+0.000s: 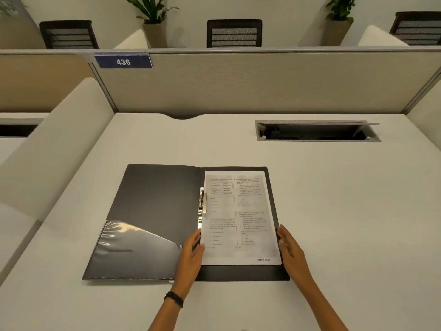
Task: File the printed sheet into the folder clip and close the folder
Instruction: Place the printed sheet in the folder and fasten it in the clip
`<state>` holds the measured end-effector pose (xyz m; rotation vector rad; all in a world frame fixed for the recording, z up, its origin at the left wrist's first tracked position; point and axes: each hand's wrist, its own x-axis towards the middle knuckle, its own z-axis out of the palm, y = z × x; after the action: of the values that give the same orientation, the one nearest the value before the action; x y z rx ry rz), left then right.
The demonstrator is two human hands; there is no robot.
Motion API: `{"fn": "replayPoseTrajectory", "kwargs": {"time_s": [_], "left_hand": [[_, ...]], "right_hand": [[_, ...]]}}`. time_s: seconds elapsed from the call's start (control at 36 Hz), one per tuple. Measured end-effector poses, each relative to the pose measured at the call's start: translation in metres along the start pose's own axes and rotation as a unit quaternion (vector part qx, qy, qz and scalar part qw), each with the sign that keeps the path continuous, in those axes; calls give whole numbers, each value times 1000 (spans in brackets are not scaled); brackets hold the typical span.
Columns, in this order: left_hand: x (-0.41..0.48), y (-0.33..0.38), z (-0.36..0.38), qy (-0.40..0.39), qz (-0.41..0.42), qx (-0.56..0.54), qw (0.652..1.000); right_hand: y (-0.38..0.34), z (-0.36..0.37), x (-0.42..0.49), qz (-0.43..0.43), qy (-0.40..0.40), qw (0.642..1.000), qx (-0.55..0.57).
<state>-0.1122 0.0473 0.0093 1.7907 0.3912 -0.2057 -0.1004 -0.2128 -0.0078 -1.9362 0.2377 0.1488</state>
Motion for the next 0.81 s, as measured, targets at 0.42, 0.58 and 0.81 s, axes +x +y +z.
{"fn": "replayPoseTrajectory", "kwargs": {"time_s": [0.42,0.58,0.81], "left_hand": [[-5,6,-7,-50,-5,3,999],[6,8,-6,23,19,8,1000],[76,41,-9,87,40,61,994]], "right_hand": [[1,23,-15,-21,29,999,-35],[0,19,-10,-36,40,998,-26],[8,18,-13,-82,42,995,-46]]}}
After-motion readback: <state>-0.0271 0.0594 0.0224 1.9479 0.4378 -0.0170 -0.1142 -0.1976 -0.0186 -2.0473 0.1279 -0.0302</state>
